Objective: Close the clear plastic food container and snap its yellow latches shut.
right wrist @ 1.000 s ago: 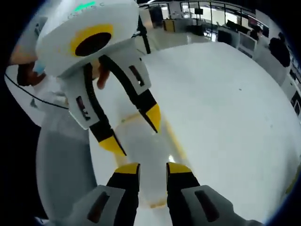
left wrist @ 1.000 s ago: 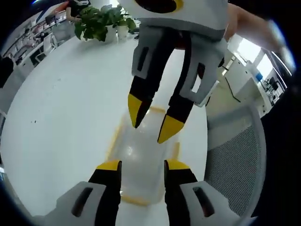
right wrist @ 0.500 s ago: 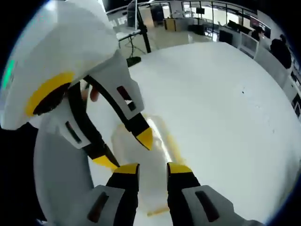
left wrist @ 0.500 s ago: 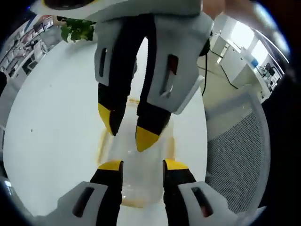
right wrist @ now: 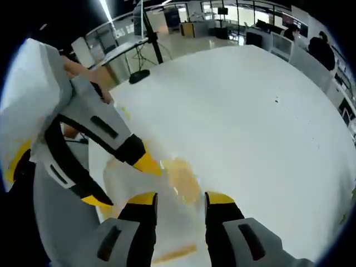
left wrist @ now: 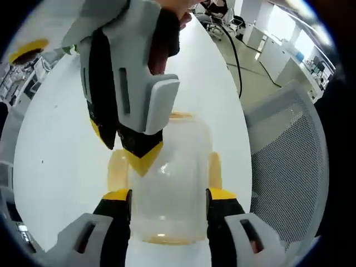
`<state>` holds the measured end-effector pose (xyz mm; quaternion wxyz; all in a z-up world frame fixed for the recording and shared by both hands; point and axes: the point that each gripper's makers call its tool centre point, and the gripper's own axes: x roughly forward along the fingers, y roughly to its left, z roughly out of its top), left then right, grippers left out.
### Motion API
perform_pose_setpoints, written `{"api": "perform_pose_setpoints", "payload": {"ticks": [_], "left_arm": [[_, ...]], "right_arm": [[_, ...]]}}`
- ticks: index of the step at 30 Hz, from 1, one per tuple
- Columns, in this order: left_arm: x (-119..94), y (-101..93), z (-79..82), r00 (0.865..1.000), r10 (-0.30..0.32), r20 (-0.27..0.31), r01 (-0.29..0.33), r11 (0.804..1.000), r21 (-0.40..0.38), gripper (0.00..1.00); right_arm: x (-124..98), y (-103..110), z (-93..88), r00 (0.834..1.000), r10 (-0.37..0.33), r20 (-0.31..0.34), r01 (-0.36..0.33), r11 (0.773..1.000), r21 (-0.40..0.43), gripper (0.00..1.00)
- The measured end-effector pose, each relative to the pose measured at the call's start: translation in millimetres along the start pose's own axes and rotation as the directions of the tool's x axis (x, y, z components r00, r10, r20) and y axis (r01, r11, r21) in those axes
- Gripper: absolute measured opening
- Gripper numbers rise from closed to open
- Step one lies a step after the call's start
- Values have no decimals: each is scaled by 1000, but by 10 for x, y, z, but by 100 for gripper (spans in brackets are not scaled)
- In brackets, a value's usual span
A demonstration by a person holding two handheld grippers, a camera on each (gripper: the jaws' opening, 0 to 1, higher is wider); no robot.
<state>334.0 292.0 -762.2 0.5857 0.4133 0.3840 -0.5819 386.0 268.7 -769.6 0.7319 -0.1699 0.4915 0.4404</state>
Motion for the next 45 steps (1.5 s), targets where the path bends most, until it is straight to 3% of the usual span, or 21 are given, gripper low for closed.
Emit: {"api": "perform_pose_setpoints", "payload": {"ticks": [2, 5, 8, 11, 13, 15, 18, 19, 22, 25, 27, 33, 38, 45], "left_arm": [[21, -90, -36, 999, -42, -15, 42, 999, -22, 72], [17, -89, 1, 999, -32, 1, 32, 999, 9, 71], [-37, -86, -1, 1000, -27, -3, 27, 999, 26, 62], [-98, -125, 37, 998, -45, 32, 45, 999, -14, 59], [-113, -150, 25, 999, -43, 25, 43, 999, -9, 59], [-98, -166, 40, 999, -41, 24, 41, 999, 10, 59], [-49, -182, 82, 999, -39, 25, 39, 999, -14, 59], [-29, -199, 96, 999, -36, 22, 36, 999, -25, 58], [19, -238, 111, 1000, -26, 10, 26, 999, -20, 58], [49, -288, 114, 1000, -18, -10, 18, 1000, -17, 58], [74, -247, 73, 999, 25, -43, -25, 1000, 14, 58], [103, -219, 79, 997, 59, -39, -58, 998, 29, 63], [145, -229, 56, 990, 131, -53, -127, 990, 69, 66], [230, -217, 26, 960, 263, -93, -250, 959, 137, 69]], "right_arm": [[24, 84, 0, 999, 39, -3, -39, 999, -32, 37], [-67, 47, 65, 1000, 2, 20, -1, 999, -52, 32], [-133, 139, 111, 997, 58, 55, -56, 998, -34, 31], [-147, 286, 80, 991, 125, 52, -119, 987, -107, 31], [-114, 319, 31, 991, 126, 33, -119, 980, -162, 31], [-52, 358, -26, 991, 130, 16, -126, 980, -156, 31], [19, 314, -189, 993, 97, -65, -110, 966, -233, 31], [18, 346, -88, 994, 111, -14, -112, 973, -200, 29], [16, 328, -62, 996, 88, -13, -89, 965, -248, 24], [-7, 228, -77, 999, 39, -28, -43, 985, -165, 24], [-9, 239, -84, 999, 28, -39, -34, 983, -180, 23], [-28, 236, -85, 999, 35, -23, -38, 990, -138, 22], [-29, 237, -79, 999, 39, -7, -40, 991, -129, 22], [-30, 225, -72, 999, 31, -20, -33, 993, -116, 22]]}}
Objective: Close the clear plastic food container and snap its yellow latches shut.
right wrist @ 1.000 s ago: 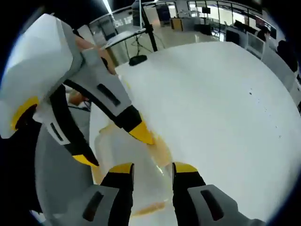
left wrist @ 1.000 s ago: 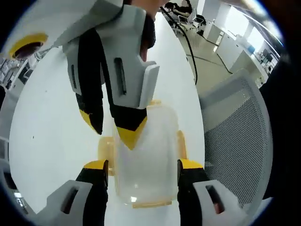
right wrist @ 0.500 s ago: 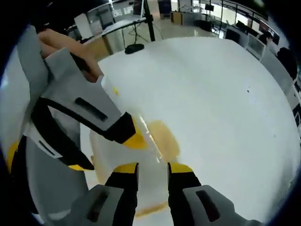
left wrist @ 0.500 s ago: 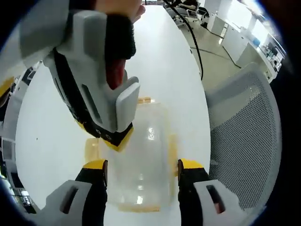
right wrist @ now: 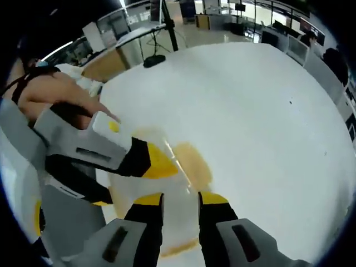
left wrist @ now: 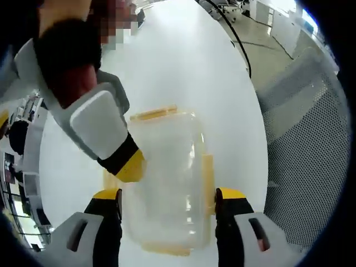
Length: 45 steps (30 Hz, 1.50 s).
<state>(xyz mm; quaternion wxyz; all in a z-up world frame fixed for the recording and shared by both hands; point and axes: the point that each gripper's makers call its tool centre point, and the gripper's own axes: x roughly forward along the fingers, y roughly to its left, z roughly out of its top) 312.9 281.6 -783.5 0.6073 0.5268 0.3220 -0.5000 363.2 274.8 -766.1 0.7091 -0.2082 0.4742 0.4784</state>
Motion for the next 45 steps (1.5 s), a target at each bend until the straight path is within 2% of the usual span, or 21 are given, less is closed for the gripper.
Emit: {"api": "perform_pose_setpoints", "payload": {"ticks": [3, 4, 5, 7, 10, 11, 12, 13, 14, 18, 21, 23, 25, 28, 34, 36, 37, 45], "left_arm": [[9, 2, 0, 1000, 14, -19, -14, 1000, 13, 69], [0, 11, -4, 1000, 13, -20, -13, 1000, 12, 69], [-4, 17, -7, 1000, 12, -18, -12, 1000, 13, 69], [-11, 20, -14, 1000, 10, -12, -10, 1000, 18, 68], [-14, 13, -28, 1000, 18, -5, -17, 999, 50, 64], [-15, 9, -33, 1000, 21, -6, -21, 998, 63, 63], [-24, 15, -50, 999, 31, -11, -30, 997, 75, 61], [-30, 14, -52, 999, 31, -7, -30, 996, 89, 61], [-31, 18, -48, 1000, 30, 2, -30, 997, 78, 60], [-25, 22, -40, 1000, 23, 11, -24, 997, 77, 61], [-24, 23, -44, 1000, 21, 16, -22, 997, 76, 61], [-26, 20, -44, 1000, 19, 19, -21, 997, 76, 61], [-28, 17, -43, 1000, 13, 20, -15, 997, 76, 61], [-40, 20, -39, 1000, 4, 19, -6, 997, 74, 61], [-26, 11, -39, 1000, 10, 18, -12, 998, 68, 60], [-23, 15, -37, 1000, 11, 22, -13, 998, 63, 60], [-26, 20, -41, 1000, 10, 24, -12, 998, 58, 60], [-18, 18, -34, 999, 23, 21, -24, 999, 43, 59]], "right_arm": [[-4, 8, 3, 1000, -11, -17, 11, 1000, -12, 22], [-22, 1, -16, 999, -19, -38, 17, 999, -43, 22], [-62, -24, -57, 996, -37, -77, 29, 994, -109, 22], [-118, -60, 45, 997, -56, -45, 48, 985, -165, 22], [-152, -11, 220, 1000, -15, 10, 17, 985, -173, 25], [-136, 32, 284, 999, 15, 29, -9, 980, -198, 26], [-103, 8, 229, 999, 11, -41, -21, 971, -239, 27], [-86, 17, 232, 999, 19, -47, -30, 967, -251, 29], [-38, 36, 198, 996, 49, -76, -68, 961, -268, 30], [46, 17, 175, 992, 75, -105, -102, 955, -279, 31], [84, 79, 136, 983, 125, -137, -158, 950, -270, 32], [120, 43, 98, 979, 114, -170, -163, 937, -309, 34], [113, 38, 136, 975, 143, -170, -185, 946, -265, 33], [111, 17, 138, 969, 153, -191, -202, 942, -269, 30], [149, 22, 111, 956, 175, -234, -229, 946, -228, 31], [164, 49, 82, 947, 202, -248, -250, 951, -182, 33], [168, 42, 97, 945, 202, -257, -256, 946, -201, 33], [167, 65, 76, 937, 209, -280, -266, 947, -182, 32]]}}
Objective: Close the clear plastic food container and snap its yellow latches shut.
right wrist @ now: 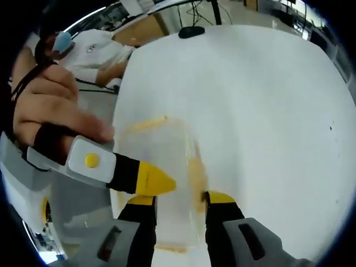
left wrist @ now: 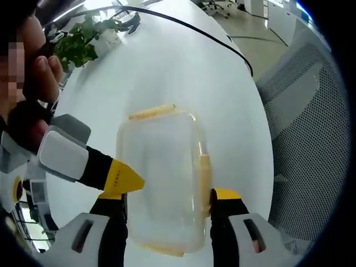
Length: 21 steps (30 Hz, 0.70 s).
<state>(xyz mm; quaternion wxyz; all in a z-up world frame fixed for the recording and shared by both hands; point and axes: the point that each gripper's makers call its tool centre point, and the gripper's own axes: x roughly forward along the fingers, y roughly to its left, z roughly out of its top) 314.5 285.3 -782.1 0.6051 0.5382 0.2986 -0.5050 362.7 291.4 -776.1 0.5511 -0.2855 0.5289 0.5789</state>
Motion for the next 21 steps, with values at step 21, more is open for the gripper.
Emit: {"api": "perform_pose_setpoints", "payload": {"ticks": [21], "left_arm": [[0, 37, -52, 999, 25, -34, -26, 999, -25, 58]], "right_arm": [[44, 42, 2, 995, 92, -43, -91, 995, 37, 32]]}}
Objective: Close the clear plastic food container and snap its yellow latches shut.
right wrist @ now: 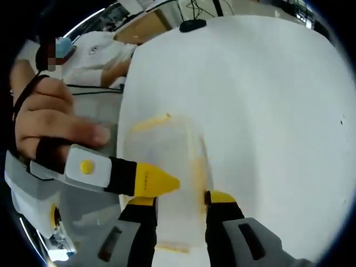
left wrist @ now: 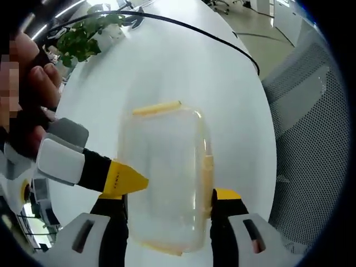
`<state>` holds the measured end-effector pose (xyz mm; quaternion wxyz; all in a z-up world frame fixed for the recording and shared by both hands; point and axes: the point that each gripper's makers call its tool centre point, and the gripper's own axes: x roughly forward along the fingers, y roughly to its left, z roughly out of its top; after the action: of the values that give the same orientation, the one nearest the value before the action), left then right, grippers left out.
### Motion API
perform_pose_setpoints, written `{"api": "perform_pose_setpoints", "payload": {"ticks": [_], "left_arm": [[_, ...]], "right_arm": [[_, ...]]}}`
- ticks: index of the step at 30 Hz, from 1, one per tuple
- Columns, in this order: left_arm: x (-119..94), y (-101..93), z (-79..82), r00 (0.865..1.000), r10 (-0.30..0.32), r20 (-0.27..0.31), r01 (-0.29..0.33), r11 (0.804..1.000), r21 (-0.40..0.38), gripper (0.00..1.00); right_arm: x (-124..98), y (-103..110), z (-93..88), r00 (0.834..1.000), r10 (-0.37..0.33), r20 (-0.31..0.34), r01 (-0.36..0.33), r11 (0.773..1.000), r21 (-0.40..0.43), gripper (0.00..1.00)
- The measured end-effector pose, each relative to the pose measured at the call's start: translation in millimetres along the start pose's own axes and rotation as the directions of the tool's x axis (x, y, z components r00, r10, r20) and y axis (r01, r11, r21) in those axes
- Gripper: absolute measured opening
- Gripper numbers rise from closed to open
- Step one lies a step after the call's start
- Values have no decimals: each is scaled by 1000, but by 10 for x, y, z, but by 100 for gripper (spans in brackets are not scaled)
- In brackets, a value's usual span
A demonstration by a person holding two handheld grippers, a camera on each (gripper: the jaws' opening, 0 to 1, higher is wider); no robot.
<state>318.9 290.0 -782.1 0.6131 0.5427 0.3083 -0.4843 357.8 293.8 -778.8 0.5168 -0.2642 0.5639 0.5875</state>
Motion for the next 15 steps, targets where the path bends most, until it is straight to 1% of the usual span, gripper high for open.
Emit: {"api": "perform_pose_setpoints", "payload": {"ticks": [1, 2, 3, 5, 6, 7, 9, 13, 15], "left_arm": [[1, 0, 1, 1000, 0, -1, 0, 1000, -1, 58], [13, 24, -18, 1000, 25, -15, -25, 1000, 3, 57], [49, 6, -21, 1000, 21, -14, -21, 1000, 19, 58], [45, 9, -26, 999, 12, -38, -12, 1000, 12, 59], [44, 15, -32, 999, 14, -45, -13, 1000, 12, 59], [41, 6, -41, 999, 12, -47, -11, 1000, 27, 59], [16, -5, -46, 999, 5, -35, -4, 1000, 31, 60], [14, -19, -39, 1000, 5, -25, -4, 999, 40, 60], [21, -26, -32, 999, 7, -36, -5, 999, 44, 60]], "right_arm": [[0, 6, 4, 1000, 4, -4, -4, 1000, 6, 32], [3, 10, 4, 1000, 4, -11, -4, 1000, 1, 32], [5, 3, 3, 1000, 4, -18, -4, 1000, 19, 31], [17, -2, 3, 1000, 7, -28, -7, 1000, 20, 31], [16, -5, -1, 999, 9, -33, -8, 999, 39, 31], [19, -14, -9, 999, 11, -46, -9, 999, 43, 31], [32, -2, -7, 998, 10, -58, -8, 1000, 28, 32], [23, -2, -11, 999, 16, -51, -15, 999, 33, 33], [20, 8, -12, 999, 11, -43, -10, 999, 31, 33]]}}
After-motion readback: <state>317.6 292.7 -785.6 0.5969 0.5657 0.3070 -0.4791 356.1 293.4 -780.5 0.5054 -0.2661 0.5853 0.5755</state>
